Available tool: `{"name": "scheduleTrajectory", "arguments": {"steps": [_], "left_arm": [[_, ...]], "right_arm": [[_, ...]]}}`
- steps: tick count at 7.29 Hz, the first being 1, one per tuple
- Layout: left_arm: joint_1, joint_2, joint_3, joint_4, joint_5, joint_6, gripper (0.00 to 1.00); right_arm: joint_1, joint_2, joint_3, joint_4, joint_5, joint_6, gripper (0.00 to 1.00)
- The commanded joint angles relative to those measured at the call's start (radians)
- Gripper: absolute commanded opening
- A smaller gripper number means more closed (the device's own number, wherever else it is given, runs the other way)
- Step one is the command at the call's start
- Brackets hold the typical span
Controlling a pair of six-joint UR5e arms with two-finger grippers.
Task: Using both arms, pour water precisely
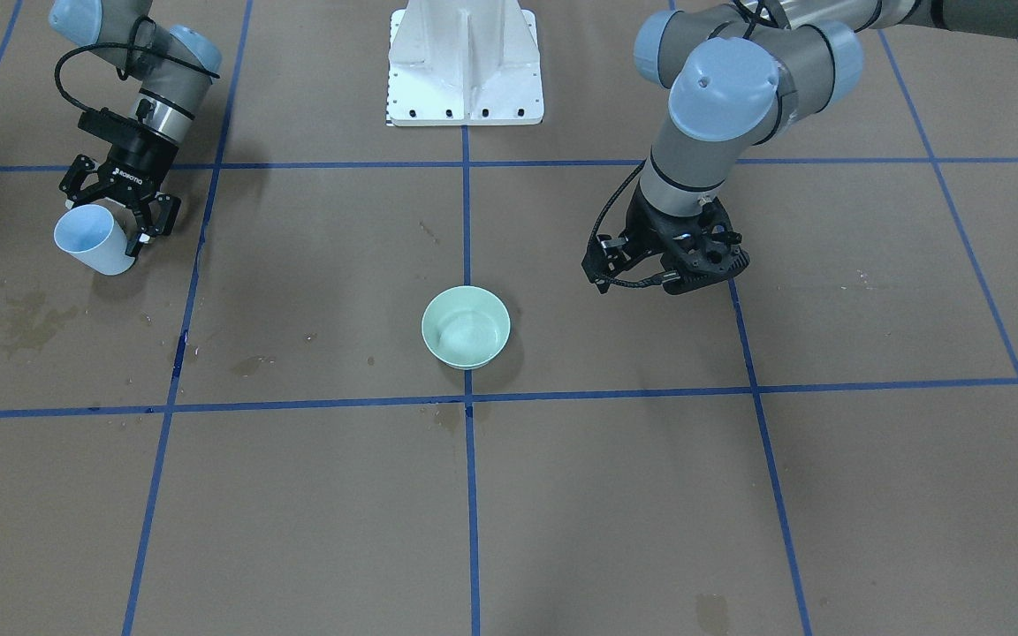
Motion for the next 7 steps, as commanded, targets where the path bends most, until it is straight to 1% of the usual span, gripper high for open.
{"name": "scheduleTrajectory", "arguments": {"steps": [1,2,4,7], "left_arm": [[0.000,0.000,-0.001,0.002,0.000,0.000,1.00],[0.000,0.002,-0.002,0.002,0.000,0.000,1.00],[0.000,0.017,-0.026,0.003,0.000,-0.002,1.00],[0.000,0.018,-0.031,0.003,-0.002,-0.002,1.00]], "right_arm": [[0.014,0.021,-0.010,0.003,-0.003,-0.015,0.97],[0.025,0.055,-0.033,0.003,-0.003,-0.029,0.97],[0.037,0.061,-0.046,0.003,-0.004,-0.035,0.97],[0.054,0.060,-0.047,0.004,-0.004,-0.037,0.97]]}}
